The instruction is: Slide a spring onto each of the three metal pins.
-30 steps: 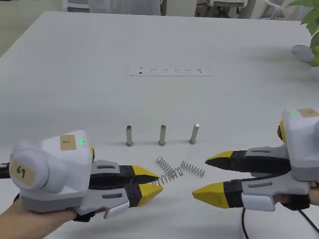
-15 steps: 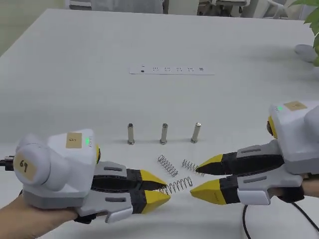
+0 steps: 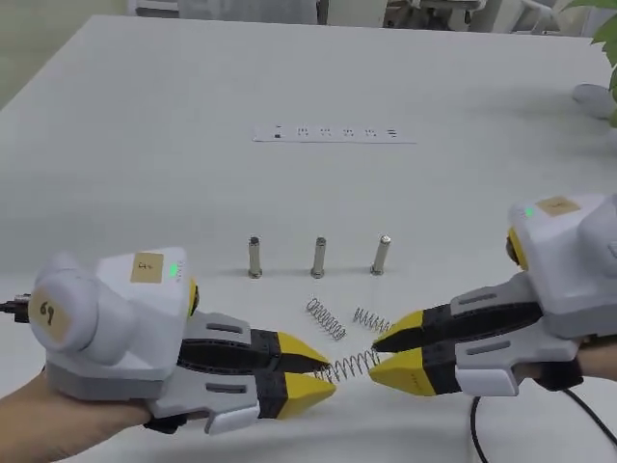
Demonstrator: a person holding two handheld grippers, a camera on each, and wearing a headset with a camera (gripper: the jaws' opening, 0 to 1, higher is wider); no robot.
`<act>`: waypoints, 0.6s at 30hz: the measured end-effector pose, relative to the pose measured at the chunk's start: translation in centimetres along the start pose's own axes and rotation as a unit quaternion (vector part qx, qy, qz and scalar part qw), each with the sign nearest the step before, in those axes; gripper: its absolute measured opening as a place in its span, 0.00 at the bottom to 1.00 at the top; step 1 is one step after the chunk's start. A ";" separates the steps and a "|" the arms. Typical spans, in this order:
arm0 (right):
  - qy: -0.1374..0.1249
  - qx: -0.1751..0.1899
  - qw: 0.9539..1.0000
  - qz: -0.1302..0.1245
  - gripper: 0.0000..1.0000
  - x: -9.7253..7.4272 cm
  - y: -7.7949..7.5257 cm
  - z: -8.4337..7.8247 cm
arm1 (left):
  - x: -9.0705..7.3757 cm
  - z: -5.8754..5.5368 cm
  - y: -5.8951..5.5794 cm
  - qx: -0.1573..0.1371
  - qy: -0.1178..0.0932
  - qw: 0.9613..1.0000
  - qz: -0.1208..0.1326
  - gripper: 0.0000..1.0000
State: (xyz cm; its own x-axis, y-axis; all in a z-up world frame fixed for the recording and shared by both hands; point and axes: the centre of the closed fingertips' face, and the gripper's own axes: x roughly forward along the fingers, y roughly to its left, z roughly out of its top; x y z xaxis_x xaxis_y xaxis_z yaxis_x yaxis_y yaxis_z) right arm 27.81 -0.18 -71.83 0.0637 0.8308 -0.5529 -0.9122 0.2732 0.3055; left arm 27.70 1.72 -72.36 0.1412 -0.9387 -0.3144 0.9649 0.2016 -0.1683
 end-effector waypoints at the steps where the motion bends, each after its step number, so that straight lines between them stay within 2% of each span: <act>1: 0.001 0.001 1.000 0.000 0.14 0.0 0.0 0.0 | 0.0 0.0 -0.1 -0.003 -0.001 1.000 -0.003 0.02; 7: 0.004 -0.001 1.000 0.005 0.10 0.2 0.2 -0.1 | 0.0 0.0 -0.1 -0.004 0.000 1.000 -0.004 0.02; 18: 0.015 -0.018 1.000 0.003 0.09 0.2 0.1 -0.1 | 0.1 -0.1 -0.2 -0.005 0.003 1.000 -0.007 0.02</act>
State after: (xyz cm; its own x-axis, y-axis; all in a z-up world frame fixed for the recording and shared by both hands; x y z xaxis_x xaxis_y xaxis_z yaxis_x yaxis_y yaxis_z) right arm 27.67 -0.02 -72.00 0.0460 0.8176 -0.5740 -0.9266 0.2496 0.2813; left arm 27.51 1.64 -72.46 0.1272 -0.9397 -0.3176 0.9646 0.1918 -0.1811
